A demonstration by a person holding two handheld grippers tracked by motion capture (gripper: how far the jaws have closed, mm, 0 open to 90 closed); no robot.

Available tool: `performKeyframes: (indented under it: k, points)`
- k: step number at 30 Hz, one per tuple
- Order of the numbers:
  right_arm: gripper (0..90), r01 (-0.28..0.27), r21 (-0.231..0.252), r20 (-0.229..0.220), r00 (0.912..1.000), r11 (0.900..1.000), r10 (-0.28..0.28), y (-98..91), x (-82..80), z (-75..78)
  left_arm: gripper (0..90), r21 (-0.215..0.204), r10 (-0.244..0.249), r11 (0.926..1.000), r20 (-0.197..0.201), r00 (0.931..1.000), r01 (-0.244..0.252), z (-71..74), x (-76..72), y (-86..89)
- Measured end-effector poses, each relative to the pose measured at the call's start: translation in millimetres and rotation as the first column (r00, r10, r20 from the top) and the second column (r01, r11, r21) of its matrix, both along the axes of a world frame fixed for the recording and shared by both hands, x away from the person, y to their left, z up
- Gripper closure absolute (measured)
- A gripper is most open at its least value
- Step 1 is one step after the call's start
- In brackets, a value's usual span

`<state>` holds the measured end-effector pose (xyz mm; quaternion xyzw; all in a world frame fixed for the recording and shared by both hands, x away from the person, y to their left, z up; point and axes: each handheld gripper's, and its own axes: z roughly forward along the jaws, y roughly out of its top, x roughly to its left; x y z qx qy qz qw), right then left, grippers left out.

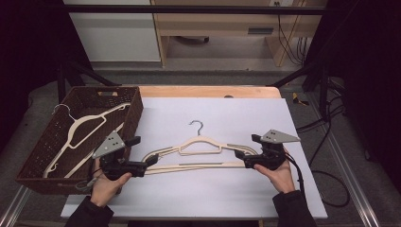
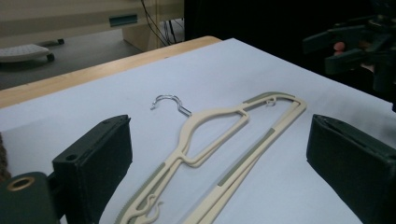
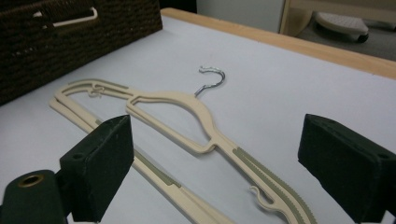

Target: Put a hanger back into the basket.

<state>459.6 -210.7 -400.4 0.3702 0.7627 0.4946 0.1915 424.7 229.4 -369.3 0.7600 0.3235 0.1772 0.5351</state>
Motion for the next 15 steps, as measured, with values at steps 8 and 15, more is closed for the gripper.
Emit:
performKeyframes:
  k: [8, 15]
  points:
    - [20.2, -0.012, -0.127, -0.112, 0.9937, 0.9918, -0.003, 16.4, 39.3, -31.5, 6.3, 0.027, -0.022, 0.9994, -0.033, 0.9992, 0.023, -19.8, -1.8, -5.7]
    - [36.2, -0.010, -0.236, -0.198, 0.9795, 0.9718, -0.038, 21.6, 65.1, -66.5, 6.3, 0.027, -0.021, 0.9994, -0.042, 0.9989, 0.022, -23.4, -1.6, -6.2]
